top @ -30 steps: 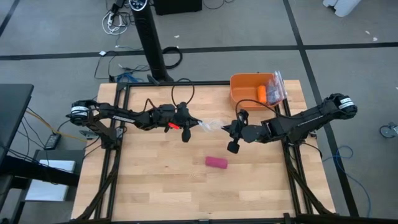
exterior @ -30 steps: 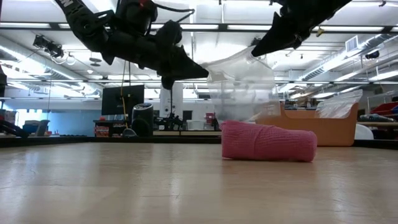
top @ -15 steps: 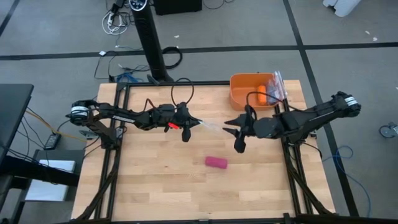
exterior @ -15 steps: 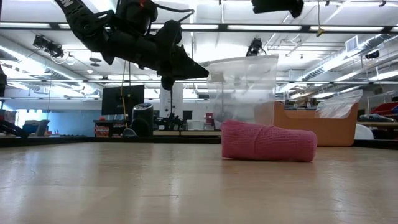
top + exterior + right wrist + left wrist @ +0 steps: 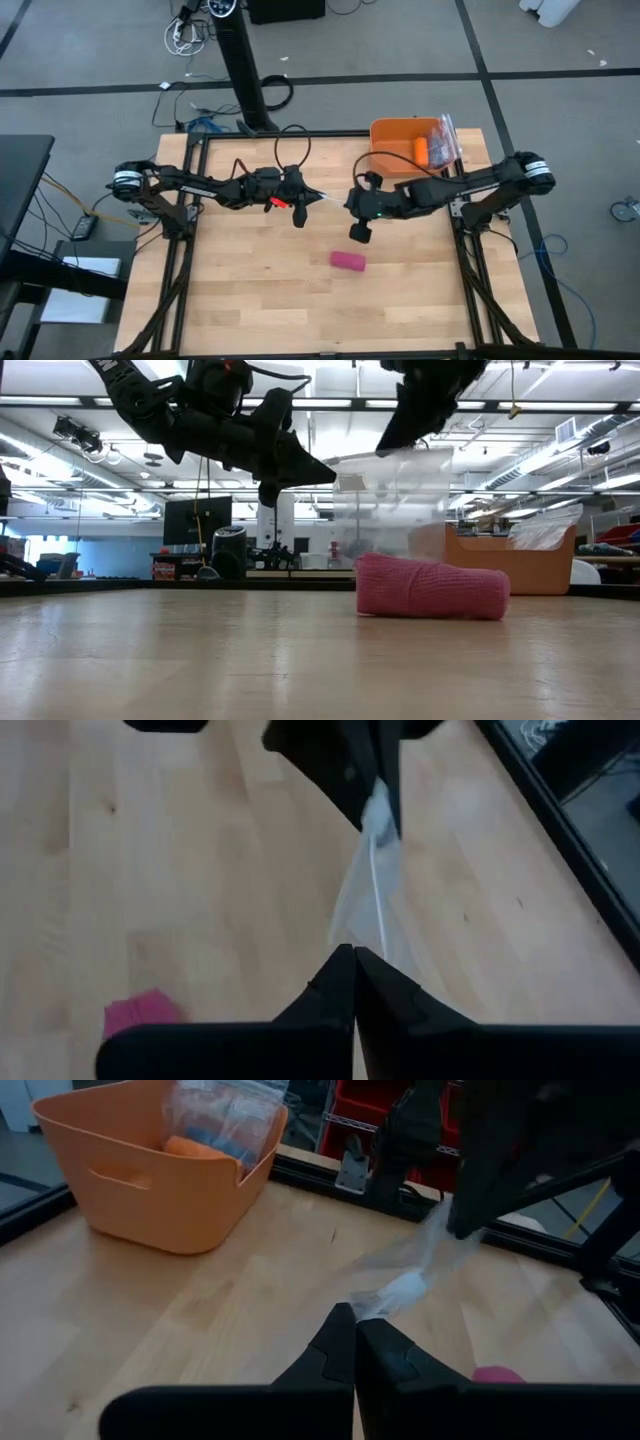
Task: Roll bandage
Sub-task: Insert the pink bandage into the transparent zip bag
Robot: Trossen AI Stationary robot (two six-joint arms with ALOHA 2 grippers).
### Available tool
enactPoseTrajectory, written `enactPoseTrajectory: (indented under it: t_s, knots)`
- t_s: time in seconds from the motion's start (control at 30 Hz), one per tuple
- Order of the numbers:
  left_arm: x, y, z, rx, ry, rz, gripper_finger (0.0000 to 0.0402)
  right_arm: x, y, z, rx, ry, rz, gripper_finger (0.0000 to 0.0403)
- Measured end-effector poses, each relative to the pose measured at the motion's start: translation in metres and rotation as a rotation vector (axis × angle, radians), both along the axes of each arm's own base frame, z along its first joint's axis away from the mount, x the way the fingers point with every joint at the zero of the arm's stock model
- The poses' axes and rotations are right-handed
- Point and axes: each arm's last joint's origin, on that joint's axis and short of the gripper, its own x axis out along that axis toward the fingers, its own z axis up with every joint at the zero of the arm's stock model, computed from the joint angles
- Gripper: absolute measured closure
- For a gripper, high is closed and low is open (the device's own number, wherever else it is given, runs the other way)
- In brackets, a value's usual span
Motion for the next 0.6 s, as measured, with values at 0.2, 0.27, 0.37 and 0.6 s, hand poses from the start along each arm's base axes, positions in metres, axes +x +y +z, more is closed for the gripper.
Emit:
enactPoseTrajectory:
  t_s: [0.2,0.27,0.37,0.6]
  knots:
    - [0.000,0.000,0.000,0.015,0.000,-0.004,0.0402,0.010,-0.003,0.019,-0.029,0.022,0.015,0.0399]
    - [0.000,0.000,0.000,0.015,0.000,-0.004,0.0402,0.010,-0.008,0.016,-0.007,0.062,0.018,0.0400]
    - [0.000,0.000,0.000,0.015,0.001,-0.003,0.0402,0.013,-0.015,0.008,0.055,0.105,0.028,0.0400]
    - [0.000,0.000,0.000,0.015,0.004,-0.004,0.0402,0.025,-0.020,-0.014,0.071,0.186,0.011,0.0391]
